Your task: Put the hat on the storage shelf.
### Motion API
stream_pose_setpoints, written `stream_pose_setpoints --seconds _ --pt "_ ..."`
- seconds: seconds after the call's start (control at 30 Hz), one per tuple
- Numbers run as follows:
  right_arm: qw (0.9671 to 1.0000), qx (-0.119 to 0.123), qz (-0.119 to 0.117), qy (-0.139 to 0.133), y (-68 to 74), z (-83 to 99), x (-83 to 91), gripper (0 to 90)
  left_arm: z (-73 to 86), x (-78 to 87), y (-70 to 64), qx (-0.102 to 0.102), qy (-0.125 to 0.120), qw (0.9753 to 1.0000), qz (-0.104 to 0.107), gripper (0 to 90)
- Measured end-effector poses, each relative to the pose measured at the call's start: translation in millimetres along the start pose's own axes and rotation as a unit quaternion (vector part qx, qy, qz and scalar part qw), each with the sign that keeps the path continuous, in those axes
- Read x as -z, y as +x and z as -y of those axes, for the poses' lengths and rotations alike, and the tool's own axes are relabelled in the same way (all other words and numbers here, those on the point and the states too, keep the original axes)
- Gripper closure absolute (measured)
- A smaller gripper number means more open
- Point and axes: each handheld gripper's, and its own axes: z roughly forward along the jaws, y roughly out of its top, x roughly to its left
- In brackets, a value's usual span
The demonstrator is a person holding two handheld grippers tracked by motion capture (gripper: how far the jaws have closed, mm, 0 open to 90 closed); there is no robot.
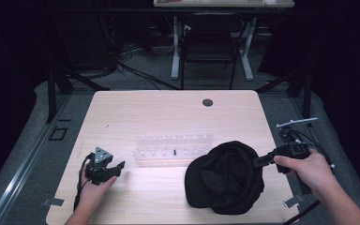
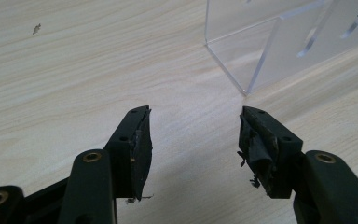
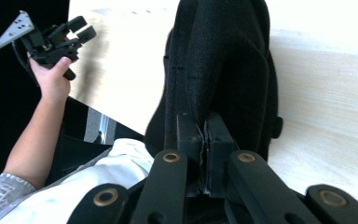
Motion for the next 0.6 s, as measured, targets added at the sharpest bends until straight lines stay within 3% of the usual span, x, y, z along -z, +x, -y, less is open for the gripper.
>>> stream_pose_setpoints --seconds 0.37,0.6 --pt "0.9993 -0.007 -0.033 -0.013 10.4 -4.5 9.9 88.3 -0.1 0.1 0.7 -0.001 0.000 1.0000 0.000 44.0" --pt "0.9963 -0.011 -0.082 -0.021 16.8 -4.9 17.5 88.3 0.0 -0.1 0.4 -0.002 0.001 1.0000 0.000 44.0"
